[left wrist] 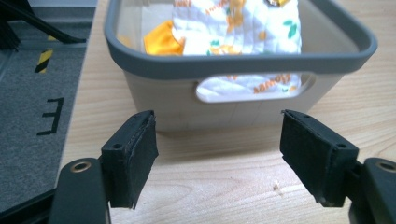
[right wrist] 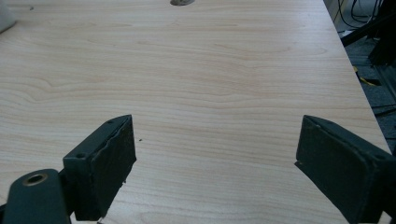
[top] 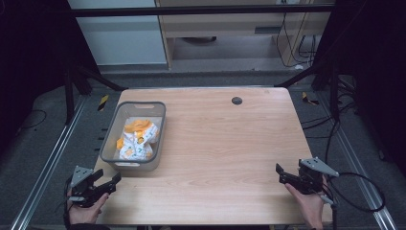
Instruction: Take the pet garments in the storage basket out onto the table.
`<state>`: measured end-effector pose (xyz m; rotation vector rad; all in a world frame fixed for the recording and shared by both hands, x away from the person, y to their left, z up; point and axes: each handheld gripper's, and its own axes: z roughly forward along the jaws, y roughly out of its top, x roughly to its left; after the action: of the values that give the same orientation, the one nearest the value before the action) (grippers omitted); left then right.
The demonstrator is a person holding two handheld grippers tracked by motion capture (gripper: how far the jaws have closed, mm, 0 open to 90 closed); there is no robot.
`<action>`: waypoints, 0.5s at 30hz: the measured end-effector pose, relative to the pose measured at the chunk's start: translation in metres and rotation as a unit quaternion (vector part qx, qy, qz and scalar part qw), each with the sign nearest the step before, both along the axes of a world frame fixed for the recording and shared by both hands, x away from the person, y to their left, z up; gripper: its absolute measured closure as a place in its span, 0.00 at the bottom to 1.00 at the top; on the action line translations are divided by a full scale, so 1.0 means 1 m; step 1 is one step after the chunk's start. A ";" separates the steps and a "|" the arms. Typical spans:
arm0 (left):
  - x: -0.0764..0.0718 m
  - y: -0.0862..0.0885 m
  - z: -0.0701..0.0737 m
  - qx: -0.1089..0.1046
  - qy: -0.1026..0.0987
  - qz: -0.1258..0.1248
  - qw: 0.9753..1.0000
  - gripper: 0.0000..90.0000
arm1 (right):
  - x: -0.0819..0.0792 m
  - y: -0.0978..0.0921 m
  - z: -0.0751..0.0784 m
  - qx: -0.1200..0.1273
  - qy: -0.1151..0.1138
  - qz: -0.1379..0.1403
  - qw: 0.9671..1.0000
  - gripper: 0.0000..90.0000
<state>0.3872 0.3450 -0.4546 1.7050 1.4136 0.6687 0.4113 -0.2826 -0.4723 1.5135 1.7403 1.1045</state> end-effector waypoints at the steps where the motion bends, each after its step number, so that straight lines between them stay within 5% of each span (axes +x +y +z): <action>1: -0.001 0.001 0.002 -0.003 -0.002 0.000 1.000 0.30 | 0.000 0.000 0.000 0.000 0.000 0.000 1.000 0.13; 15: -0.002 0.002 0.026 -0.021 -0.016 -0.022 0.999 0.29 | 0.000 -0.003 0.001 -0.022 -0.002 -0.004 1.000 0.12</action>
<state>0.3853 0.3473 -0.4285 1.6809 1.3543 0.6342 0.4109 -0.2854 -0.4714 1.4900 1.7434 1.0581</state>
